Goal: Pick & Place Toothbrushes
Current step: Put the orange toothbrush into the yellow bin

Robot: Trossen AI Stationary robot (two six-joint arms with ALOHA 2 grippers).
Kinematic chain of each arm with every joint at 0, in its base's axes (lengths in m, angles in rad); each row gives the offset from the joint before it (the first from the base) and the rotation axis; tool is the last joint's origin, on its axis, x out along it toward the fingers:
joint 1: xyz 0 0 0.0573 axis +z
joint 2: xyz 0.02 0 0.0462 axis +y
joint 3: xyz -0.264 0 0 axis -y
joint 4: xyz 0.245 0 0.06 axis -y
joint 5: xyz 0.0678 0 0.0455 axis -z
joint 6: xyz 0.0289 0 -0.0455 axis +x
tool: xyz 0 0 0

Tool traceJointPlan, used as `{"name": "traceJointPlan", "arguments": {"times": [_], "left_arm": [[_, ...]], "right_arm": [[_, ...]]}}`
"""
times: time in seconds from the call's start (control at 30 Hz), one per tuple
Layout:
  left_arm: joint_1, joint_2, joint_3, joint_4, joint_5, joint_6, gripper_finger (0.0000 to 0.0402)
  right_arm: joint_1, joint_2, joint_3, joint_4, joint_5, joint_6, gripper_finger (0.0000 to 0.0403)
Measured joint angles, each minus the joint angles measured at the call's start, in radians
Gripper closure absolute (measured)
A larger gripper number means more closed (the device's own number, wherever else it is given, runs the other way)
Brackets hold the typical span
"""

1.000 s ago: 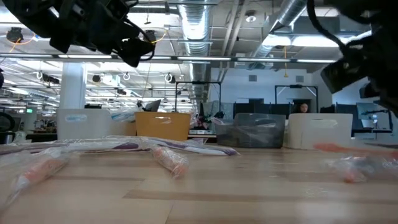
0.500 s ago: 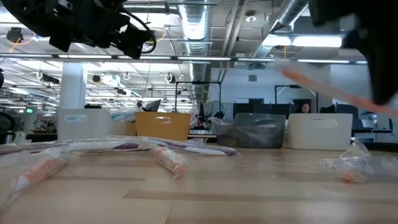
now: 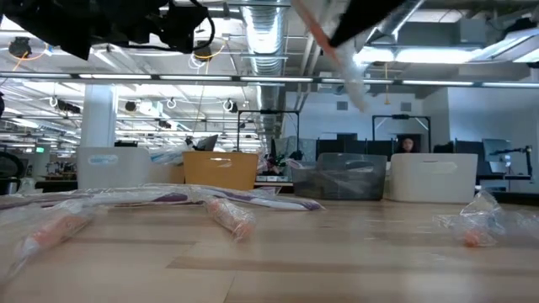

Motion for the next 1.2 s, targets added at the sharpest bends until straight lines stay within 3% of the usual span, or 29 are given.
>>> {"name": "traceJointPlan", "arguments": {"times": [0.13, 0.33, 0.57, 1.2], "left_arm": [[-0.005, 0.056, 0.000, 0.099, -0.039, 0.004, 0.0165], [-0.005, 0.213, -0.001, 0.329, -0.039, 0.033, 0.0165], [-0.005, 0.378, 0.005, 0.623, -0.055, 0.050, 0.0165], [-0.015, 0.410, 0.076, 0.612, -0.054, 0.082, 0.0165]], "right_arm": [[-0.029, 0.000, 0.027, 0.112, 0.051, -0.139, 0.0402], [-0.075, -0.001, 0.046, 0.293, 0.046, -0.335, 0.0402], [-0.130, -0.001, 0.046, 0.331, -0.011, -0.389, 0.0403], [-0.189, -0.001, 0.046, 0.335, -0.053, -0.399, 0.0403]]}}
